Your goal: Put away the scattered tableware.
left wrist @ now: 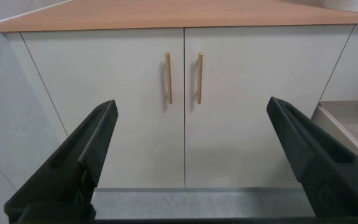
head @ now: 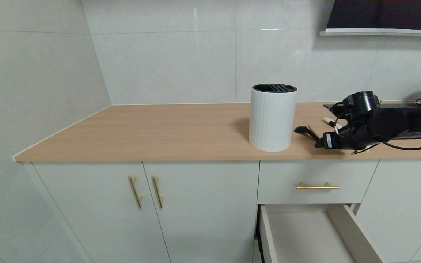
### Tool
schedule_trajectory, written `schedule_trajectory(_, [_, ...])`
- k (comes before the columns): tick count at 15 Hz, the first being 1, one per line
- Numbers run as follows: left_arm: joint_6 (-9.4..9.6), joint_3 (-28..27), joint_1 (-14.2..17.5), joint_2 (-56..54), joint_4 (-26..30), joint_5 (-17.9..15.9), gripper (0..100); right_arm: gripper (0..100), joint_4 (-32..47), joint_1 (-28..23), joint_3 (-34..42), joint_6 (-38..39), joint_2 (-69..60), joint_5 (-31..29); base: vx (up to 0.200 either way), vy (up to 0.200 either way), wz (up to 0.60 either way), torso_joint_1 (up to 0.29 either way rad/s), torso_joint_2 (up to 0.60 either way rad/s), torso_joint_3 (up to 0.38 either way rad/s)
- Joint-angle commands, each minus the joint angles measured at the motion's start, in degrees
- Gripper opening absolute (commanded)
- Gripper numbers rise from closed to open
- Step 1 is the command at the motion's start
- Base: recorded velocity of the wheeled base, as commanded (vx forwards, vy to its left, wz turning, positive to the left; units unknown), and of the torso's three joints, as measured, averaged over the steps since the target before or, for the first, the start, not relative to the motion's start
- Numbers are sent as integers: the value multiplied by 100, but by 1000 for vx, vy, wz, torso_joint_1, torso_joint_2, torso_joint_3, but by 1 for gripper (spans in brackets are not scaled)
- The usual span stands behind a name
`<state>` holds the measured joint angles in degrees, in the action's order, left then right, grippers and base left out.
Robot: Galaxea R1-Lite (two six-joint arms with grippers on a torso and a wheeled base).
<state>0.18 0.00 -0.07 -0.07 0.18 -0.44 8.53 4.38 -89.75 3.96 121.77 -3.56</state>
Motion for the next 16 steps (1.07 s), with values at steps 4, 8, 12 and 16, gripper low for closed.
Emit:
schedule_trajectory(4, [-1, 0, -1, 7, -1, 0, 100, 0, -1, 2, 10, 8, -66, -13, 0, 0, 0, 0, 0, 0])
schedule_trajectory(8, [-1, 0, -1, 7, -1, 0, 100, 0, 34, -33, 300, 105, -743, -4, 0, 0, 0, 0, 0, 0])
schedule_trajectory(12, [-1, 0, -1, 7, -1, 0, 100, 0, 34, -112, 1530, 509, -2500, 127, 0, 0, 0, 0, 0, 0])
schedule_trajectory(16, [-1, 0, -1, 7, -1, 0, 100, 0, 685, -165, 2559, 571, -4241, 734, 0, 0, 0, 0, 0, 0])
